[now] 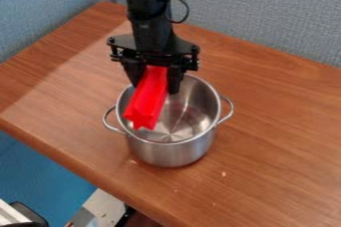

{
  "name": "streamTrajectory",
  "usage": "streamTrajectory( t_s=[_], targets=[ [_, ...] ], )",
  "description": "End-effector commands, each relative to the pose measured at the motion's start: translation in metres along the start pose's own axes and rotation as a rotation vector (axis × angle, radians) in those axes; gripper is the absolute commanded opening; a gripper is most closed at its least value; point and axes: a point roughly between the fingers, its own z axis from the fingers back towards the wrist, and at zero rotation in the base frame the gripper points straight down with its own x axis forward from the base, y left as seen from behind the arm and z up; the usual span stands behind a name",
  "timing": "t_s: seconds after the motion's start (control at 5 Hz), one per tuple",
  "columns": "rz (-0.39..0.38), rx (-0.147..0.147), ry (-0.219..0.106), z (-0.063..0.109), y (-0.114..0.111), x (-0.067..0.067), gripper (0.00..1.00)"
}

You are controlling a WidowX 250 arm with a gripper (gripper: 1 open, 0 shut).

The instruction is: Move the red object from the metal pot to the table

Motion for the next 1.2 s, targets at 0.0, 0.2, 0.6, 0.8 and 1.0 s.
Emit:
streamTrajectory(
  t_s=[0.0, 0.2, 0.6, 0.8, 1.0],
  targets=[
    [0.082, -0.004, -0.036, 0.011, 0.006, 0.012, 0.00],
    [0.144, -0.010, -0.029, 0.012, 0.010, 0.014, 0.00],
    [0.137, -0.027, -0.007, 0.018, 0.010, 0.010, 0.00],
    [0.150, -0.033, 0.003, 0.018, 0.003, 0.006, 0.00],
    [0.165, -0.041, 0.013, 0.019, -0.004, 0.002, 0.00]
  ],
)
